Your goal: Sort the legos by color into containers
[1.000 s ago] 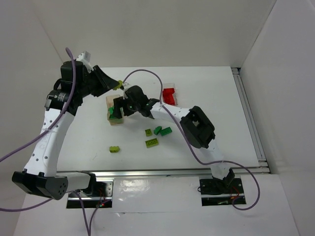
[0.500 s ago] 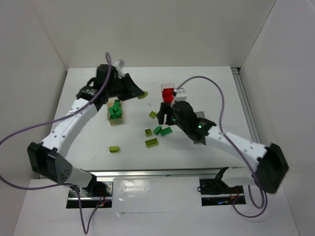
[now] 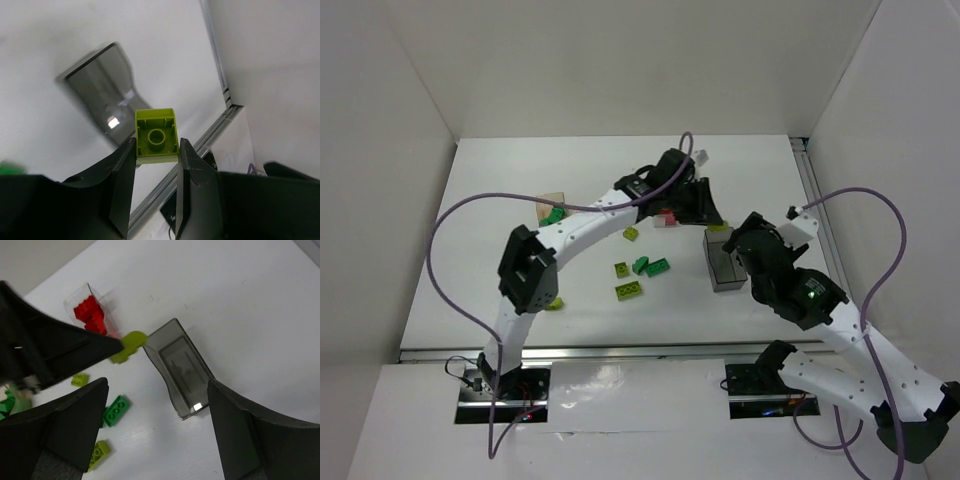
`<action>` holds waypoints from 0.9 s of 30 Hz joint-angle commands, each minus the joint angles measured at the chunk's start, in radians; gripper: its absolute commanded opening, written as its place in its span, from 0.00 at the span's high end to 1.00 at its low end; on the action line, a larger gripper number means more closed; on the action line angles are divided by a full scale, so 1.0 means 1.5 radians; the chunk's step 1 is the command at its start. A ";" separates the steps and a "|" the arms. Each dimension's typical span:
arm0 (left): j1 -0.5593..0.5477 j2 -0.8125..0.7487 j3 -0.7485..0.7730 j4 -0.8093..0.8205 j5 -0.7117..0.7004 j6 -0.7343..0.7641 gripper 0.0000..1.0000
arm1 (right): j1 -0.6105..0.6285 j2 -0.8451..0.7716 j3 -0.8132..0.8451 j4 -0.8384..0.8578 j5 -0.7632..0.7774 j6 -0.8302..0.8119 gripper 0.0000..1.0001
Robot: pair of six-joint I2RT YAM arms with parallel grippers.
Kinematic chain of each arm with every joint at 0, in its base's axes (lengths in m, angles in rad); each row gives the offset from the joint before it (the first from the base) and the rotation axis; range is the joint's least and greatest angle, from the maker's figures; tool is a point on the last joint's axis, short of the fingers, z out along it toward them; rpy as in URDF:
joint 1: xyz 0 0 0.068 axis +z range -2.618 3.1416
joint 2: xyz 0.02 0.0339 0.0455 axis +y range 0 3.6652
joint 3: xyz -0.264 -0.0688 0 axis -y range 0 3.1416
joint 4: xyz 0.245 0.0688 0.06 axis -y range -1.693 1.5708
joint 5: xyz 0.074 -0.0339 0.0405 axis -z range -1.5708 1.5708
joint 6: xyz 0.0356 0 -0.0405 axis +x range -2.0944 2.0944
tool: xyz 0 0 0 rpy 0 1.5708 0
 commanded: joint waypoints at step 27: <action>-0.043 0.120 0.205 -0.103 -0.080 0.053 0.20 | -0.002 -0.046 0.039 0.074 0.043 -0.096 0.12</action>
